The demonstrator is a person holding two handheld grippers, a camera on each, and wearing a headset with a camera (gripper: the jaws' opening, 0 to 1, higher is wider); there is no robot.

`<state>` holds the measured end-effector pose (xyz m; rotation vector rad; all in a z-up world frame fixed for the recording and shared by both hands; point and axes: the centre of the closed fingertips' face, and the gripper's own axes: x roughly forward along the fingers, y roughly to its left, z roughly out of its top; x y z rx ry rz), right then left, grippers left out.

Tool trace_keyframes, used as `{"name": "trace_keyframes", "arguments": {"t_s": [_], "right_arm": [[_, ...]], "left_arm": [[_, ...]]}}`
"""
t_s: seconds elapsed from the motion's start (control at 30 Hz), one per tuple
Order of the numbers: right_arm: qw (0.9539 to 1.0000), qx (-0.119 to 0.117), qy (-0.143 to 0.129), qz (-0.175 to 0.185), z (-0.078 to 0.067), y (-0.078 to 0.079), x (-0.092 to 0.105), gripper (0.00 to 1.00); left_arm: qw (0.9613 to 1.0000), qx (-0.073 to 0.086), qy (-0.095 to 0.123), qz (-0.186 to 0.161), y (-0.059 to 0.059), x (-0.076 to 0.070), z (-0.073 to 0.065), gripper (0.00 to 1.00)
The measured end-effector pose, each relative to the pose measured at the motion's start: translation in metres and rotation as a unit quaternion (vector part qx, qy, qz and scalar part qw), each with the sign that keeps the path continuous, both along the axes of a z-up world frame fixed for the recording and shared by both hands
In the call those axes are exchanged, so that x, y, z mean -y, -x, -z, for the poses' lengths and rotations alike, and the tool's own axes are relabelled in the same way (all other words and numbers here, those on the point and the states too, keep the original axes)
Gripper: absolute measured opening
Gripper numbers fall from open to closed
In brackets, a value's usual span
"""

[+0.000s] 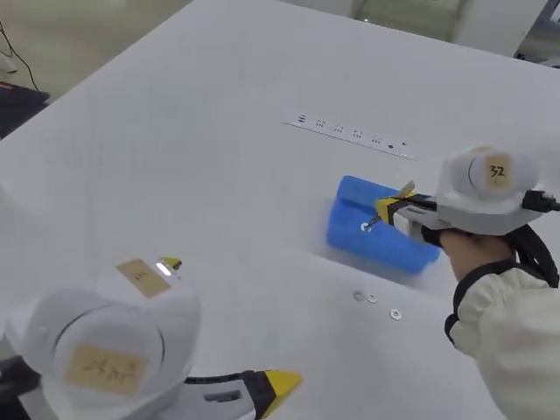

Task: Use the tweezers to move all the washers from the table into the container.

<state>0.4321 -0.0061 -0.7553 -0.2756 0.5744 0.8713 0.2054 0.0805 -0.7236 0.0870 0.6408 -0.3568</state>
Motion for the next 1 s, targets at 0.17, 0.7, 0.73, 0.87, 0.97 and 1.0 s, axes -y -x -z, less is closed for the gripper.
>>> {"name": "trace_keyframes", "arguments": {"t_s": [0.17,0.7,0.73,0.87,0.97,1.0], "right_arm": [[0.9999,0.002,0.01,0.003,0.01,-0.011,-0.001,0.01],[0.9983,-0.024,0.052,-0.001,0.056,-0.024,0.001,0.02],[0.9982,-0.026,0.055,-0.002,0.058,-0.024,0.001,0.02],[0.9977,-0.032,0.059,-0.004,0.065,-0.024,-0.001,0.02],[0.9977,-0.032,0.06,-0.004,0.066,-0.024,-0.002,0.02],[0.9976,-0.034,0.06,-0.003,0.067,-0.024,-0.002,0.02]], "left_arm": [[1.0,-0.005,0.0,-0.002,-0.001,-0.002,0.003,0.99],[1.0,0.0,0.004,-0.002,0.0,0.001,0.003,0.99],[1.0,-0.001,0.003,-0.003,0.0,0.001,0.003,0.99],[1.0,-0.002,0.001,-0.002,0.002,0.003,0.003,0.99],[0.9999,-0.001,0.007,0.008,0.003,0.006,0.002,0.99],[0.9999,0.0,0.008,0.007,0.003,0.007,0.002,0.99]]}}
